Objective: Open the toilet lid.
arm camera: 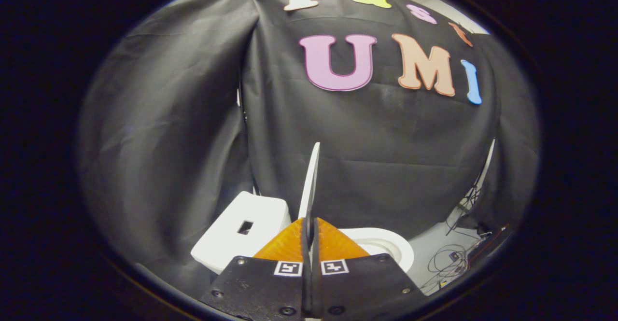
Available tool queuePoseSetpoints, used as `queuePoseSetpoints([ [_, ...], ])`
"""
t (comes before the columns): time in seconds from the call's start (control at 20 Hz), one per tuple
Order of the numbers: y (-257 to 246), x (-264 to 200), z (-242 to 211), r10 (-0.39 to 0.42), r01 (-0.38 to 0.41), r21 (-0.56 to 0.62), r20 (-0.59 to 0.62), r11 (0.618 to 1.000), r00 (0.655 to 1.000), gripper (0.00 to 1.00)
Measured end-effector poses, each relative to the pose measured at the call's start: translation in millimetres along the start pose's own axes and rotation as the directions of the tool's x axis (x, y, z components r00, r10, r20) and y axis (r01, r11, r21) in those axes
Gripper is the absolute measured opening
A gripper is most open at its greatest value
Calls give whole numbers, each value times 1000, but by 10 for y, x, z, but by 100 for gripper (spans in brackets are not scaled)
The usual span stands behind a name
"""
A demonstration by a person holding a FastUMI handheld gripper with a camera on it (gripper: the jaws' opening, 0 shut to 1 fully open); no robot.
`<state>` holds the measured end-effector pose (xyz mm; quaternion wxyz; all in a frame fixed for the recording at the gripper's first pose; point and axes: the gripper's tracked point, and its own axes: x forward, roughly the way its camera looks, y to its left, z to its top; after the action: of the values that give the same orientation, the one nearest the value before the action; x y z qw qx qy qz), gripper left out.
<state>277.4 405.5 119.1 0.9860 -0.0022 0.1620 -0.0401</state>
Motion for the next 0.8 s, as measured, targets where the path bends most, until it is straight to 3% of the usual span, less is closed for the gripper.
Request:
queuePoseSetpoints([
  [0.8, 968, 123, -67, 148, -148, -76, -10, 986, 989, 0],
])
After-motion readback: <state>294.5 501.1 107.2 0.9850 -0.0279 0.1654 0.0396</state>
